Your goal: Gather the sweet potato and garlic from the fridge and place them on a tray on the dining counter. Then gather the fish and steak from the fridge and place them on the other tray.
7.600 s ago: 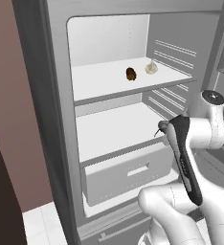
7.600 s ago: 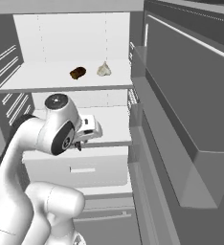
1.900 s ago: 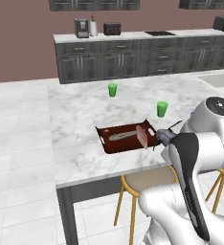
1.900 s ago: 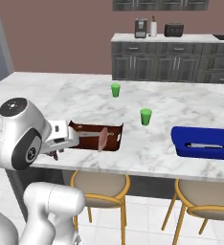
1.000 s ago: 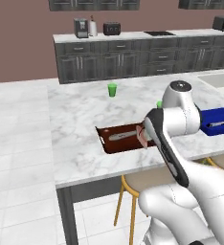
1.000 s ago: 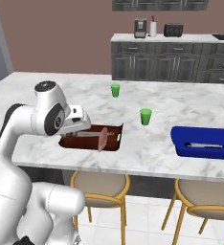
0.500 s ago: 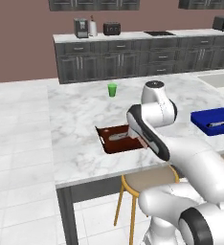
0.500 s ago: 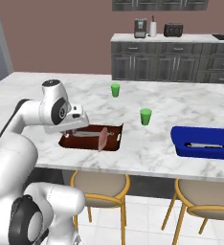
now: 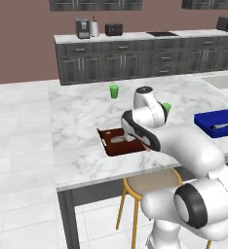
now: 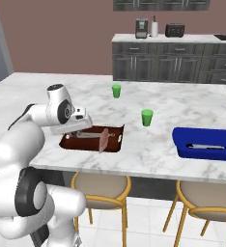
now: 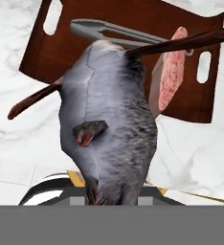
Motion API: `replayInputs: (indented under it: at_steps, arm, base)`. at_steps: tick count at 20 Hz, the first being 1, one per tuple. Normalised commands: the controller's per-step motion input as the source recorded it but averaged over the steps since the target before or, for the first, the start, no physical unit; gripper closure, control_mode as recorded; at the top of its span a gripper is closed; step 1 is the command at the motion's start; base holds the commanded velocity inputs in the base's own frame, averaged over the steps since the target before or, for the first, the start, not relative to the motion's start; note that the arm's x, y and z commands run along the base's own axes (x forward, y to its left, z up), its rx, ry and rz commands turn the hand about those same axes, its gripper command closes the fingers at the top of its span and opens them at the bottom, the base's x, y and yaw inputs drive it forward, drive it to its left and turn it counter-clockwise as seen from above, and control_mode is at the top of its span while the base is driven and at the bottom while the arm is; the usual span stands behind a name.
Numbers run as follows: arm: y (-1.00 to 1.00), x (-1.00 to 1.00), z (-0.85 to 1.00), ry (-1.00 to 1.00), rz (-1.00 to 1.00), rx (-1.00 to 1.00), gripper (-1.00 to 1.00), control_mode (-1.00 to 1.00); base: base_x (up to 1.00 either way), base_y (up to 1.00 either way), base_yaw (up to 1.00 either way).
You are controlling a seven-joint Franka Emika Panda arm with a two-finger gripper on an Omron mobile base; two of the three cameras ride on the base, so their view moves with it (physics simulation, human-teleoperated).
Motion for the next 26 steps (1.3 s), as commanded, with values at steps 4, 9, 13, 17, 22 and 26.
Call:
replayInputs:
  at_steps: [4,9,13,17,22,26]
  arm:
    - [0.0,0.28,-0.33,-0.04,-0.03,-0.04,1.0,-1.0]
    - [0.0,0.29,-0.24,-0.03,-0.03,-0.03,1.0,-1.0]
    - [0.0,0.31,-0.22,-0.03,-0.03,-0.01,1.0,-1.0]
    - [0.01,0.32,-0.16,-0.01,-0.03,-0.01,1.0,-1.0]
    - [0.03,0.37,-0.13,0.0,-0.03,0.0,1.0,-1.0]
    - [0.01,0.34,-0.15,0.0,-0.02,0.0,1.0,-1.0]
  base:
    - [0.0,0.0,0.0]
    - [0.0,0.0,0.0]
    - [0.0,0.0,0.0]
    - [0.0,0.0,0.0]
    - [0.0,0.0,0.0]
    - [0.0,0.0,0.0]
